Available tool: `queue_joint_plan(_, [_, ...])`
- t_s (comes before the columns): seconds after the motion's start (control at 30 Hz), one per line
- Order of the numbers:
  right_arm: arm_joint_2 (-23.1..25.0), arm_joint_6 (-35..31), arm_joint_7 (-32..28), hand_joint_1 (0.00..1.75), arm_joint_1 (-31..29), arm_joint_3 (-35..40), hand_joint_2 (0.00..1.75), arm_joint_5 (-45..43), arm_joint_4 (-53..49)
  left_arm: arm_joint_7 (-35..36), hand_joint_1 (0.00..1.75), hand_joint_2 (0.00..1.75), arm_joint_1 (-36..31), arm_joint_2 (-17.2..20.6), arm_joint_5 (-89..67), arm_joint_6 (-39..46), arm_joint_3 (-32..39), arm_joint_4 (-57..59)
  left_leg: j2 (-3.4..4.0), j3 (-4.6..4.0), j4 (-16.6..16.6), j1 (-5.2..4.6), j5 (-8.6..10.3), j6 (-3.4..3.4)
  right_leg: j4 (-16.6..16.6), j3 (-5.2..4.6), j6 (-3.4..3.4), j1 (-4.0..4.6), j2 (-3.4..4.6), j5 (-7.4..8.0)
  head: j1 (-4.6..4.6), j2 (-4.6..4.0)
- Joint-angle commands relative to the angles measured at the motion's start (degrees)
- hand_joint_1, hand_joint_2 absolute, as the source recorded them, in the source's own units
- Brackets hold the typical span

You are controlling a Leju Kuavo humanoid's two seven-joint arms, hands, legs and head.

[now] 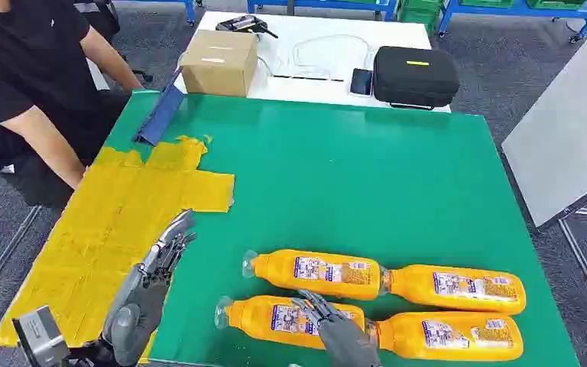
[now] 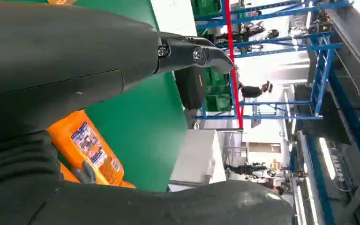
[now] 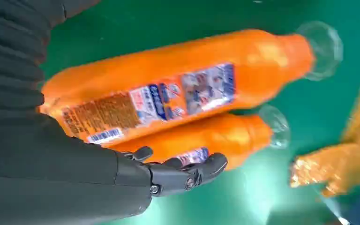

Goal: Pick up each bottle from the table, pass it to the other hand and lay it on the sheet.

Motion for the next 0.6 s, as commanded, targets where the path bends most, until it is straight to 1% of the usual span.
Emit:
queue_joint_plan(0.03, [-4.81, -0.53, 9.71, 0.0, -0.93, 3.5, 1.75, 13.13, 6.39, 0.42, 0.0, 0.0, -1.83, -1.17, -0.15, -0.19, 0.45, 3.74, 0.29, 0.18, -0.11, 0.0, 0.02, -0.08, -0.15, 0.22, -0.06, 0.04, -0.18, 0.02, -0.02, 0.0])
queue_joint_plan(0.07, [-5.33, -0.82, 10.95, 0.0, -0.57, 3.57, 1.75, 14.63, 6.49, 0.34, 0.0, 0.0, -1.71, -1.15, -0.15, -0.24, 0.52, 3.74, 0.2, 0.12, -0.08, 0.0, 0.01, -0.06, -0.11, 0.15, -0.04, 0.03, -0.13, 0.02, -0.02, 0.0])
queue_joint_plan(0.1, [-5.53, -0.86, 10.98, 0.0, -0.41, 3.62, 1.75, 14.66, 6.51, 0.31, 0.0, 0.0, -1.66, -1.14, -0.14, -0.25, 0.54, 3.75, 0.29, 0.18, -0.09, 0.0, 0.0, -0.08, -0.13, 0.21, -0.06, 0.04, -0.18, 0.0, -0.02, 0.0])
queue_joint_plan(0.2, [-5.53, -0.86, 10.98, 0.0, -0.41, 3.62, 1.75, 14.66, 6.51, 0.31, 0.0, 0.0, -1.66, -1.14, -0.14, -0.25, 0.54, 3.75, 0.18, 0.11, -0.08, -0.03, 0.01, -0.06, -0.09, 0.13, -0.04, -0.01, -0.15, 0.0, 0.0, 0.0])
queue_joint_plan(0.23, [-5.53, -0.86, 10.98, 0.0, -0.41, 3.62, 1.75, 14.66, 6.51, 0.31, 0.0, 0.0, -1.66, -1.14, -0.14, -0.25, 0.54, 3.75, 0.27, 0.16, -0.09, -0.02, 0.0, -0.09, -0.12, 0.18, -0.07, 0.02, -0.18, 0.0, -0.02, 0.0])
queue_joint_plan(0.3, [-6.12, -1.48, 13.79, 0.0, -0.3, 4.35, 1.75, 19.09, 6.38, -0.02, 0.0, 0.0, -1.34, -1.21, -0.27, 0.03, 0.68, 3.79, 0.18, 0.13, -0.06, -0.02, 0.0, -0.06, -0.1, 0.15, -0.05, 0.0, -0.12, 0.0, -0.02, 0.0])
queue_joint_plan(0.33, [-6.65, -1.83, 14.86, 0.0, 0.15, 4.66, 1.75, 20.62, 6.34, -0.22, 0.0, 0.0, -1.07, -1.13, -0.24, 0.12, 0.72, 3.87, 0.33, 0.2, -0.09, -0.02, -0.01, -0.1, -0.13, 0.22, -0.08, 0.02, -0.17, -0.01, -0.02, 0.0])
queue_joint_plan(0.4, [-7.38, -2.33, 16.45, 0.0, 0.41, 5.22, 1.75, 22.72, 6.59, -0.67, 0.0, 0.0, -0.76, -1.07, -0.19, 0.28, 0.82, 3.98, 0.15, 0.12, -0.06, -0.03, 0.0, -0.06, -0.08, 0.12, -0.04, -0.01, -0.13, -0.01, -0.02, 0.0])
queue_joint_plan(0.43, [-7.7, -2.53, 16.82, 0.0, 0.63, 5.53, 1.75, 23.3, 6.66, -0.83, 0.0, 0.0, -0.65, -1.04, -0.19, 0.31, 0.84, 3.97, 0.26, 0.18, -0.1, -0.02, 0.0, -0.1, -0.13, 0.2, -0.07, 0.02, -0.19, -0.01, -0.02, 0.0])
queue_joint_plan(0.5, [-8.29, -2.67, 16.94, 0.0, 0.31, 5.76, 1.75, 22.11, 7.24, -1.16, 0.0, 0.0, -0.7, -0.94, -0.03, 0.2, 0.82, 3.94, 0.3, 0.19, -0.09, -0.02, -0.01, -0.09, -0.14, 0.21, -0.07, 0.03, -0.17, -0.01, -0.04, 0.0])
queue_joint_plan(0.6, [-9.08, -1.09, 14.56, 0.0, -0.82, 6.22, 1.75, 17.7, 8.72, -1.17, 0.0, 0.0, -1.27, -0.86, 0.28, -0.07, 0.78, 4.18, 0.26, 0.16, -0.08, -0.04, 0.01, -0.07, -0.12, 0.17, -0.05, 0.0, -0.12, 0.01, -0.02, 0.0])
